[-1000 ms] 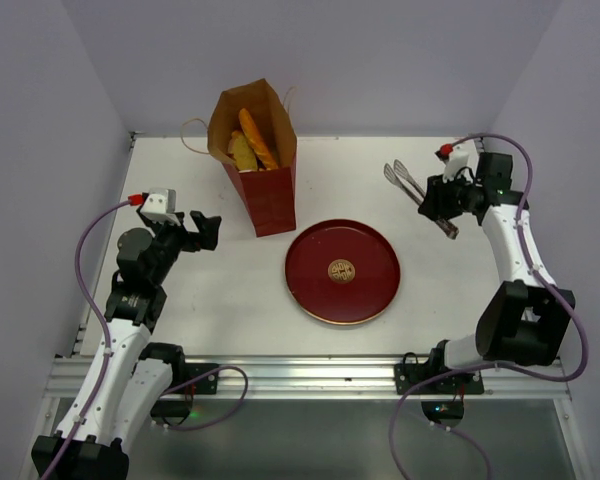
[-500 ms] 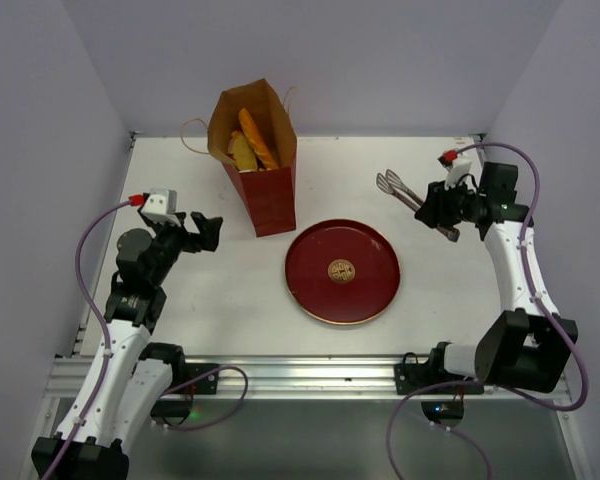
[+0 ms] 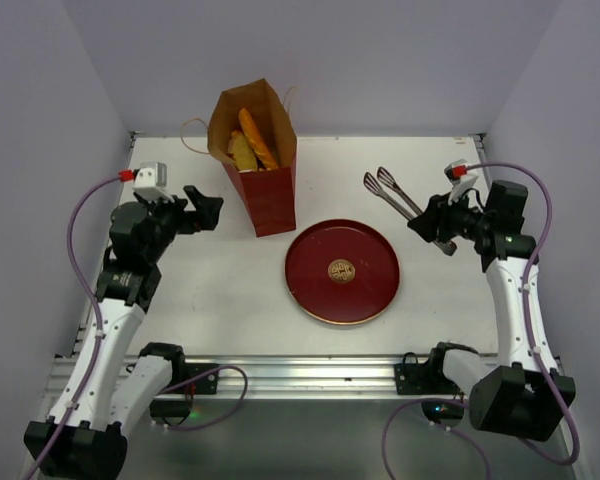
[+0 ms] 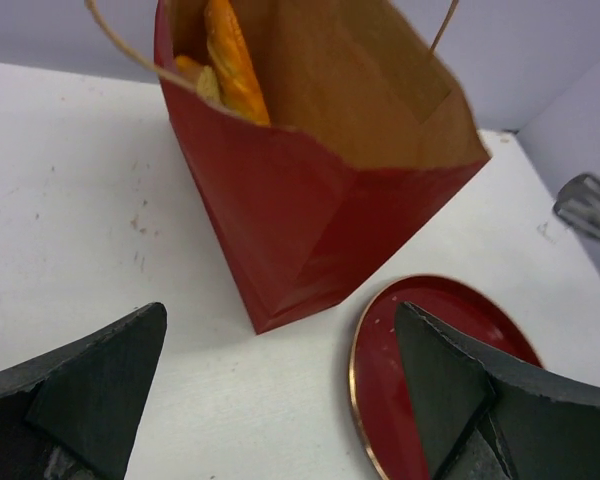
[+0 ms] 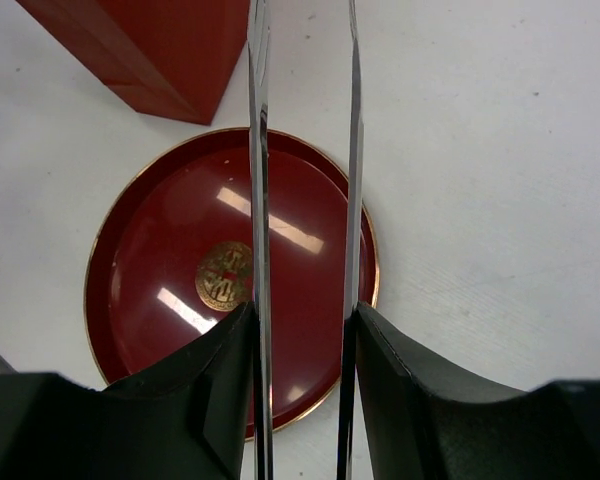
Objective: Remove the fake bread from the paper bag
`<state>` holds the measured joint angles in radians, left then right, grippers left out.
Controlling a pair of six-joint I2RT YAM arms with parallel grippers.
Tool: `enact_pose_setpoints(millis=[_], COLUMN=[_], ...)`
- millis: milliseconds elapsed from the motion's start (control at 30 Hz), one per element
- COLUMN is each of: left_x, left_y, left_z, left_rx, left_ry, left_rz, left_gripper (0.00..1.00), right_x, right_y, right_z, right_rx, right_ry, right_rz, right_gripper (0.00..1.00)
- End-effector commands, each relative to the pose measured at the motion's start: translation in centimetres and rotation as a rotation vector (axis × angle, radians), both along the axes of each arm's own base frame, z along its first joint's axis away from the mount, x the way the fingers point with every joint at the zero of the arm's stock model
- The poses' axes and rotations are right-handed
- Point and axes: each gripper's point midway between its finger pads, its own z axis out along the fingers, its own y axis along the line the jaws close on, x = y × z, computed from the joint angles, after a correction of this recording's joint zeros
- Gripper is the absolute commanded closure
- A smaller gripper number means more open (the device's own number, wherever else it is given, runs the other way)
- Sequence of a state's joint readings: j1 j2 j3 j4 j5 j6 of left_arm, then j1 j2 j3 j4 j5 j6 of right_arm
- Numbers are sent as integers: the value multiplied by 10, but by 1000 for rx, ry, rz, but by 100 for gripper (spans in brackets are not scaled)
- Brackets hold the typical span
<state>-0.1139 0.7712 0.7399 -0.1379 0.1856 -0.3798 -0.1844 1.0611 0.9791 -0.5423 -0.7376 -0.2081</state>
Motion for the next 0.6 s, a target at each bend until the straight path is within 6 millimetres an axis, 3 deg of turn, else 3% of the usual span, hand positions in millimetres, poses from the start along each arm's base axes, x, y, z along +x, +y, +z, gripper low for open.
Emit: enact_pose_setpoints(millis=[0, 67, 133, 167, 233, 333, 567], left_x=[13, 22, 39, 47, 67, 92, 131], left_y=[-6, -8, -6, -3, 7, 17, 22], left_z=[42, 55, 43, 52, 33, 22, 26], left_rx=[-103, -147, -187, -204, -260, -307, -289], left_ry=[11, 28, 112, 114, 221, 312, 294], left_rz=[20, 32, 71, 91, 159, 222, 237], left_gripper=[1, 2, 3, 4, 6, 7, 14], right_x=[-3, -8, -11, -12, -15, -17, -21], right_y=[12, 15, 17, 18, 20, 22, 25], right_z=[24, 26, 27, 28, 29, 31, 31], right_rx=[59, 67, 67, 68, 74, 77, 89], right_ry=[-88, -97, -105, -108, -109, -117, -114], right_rz=[59, 74, 83, 88, 100, 112, 135], right_gripper=[54, 54, 54, 54, 53, 53, 53])
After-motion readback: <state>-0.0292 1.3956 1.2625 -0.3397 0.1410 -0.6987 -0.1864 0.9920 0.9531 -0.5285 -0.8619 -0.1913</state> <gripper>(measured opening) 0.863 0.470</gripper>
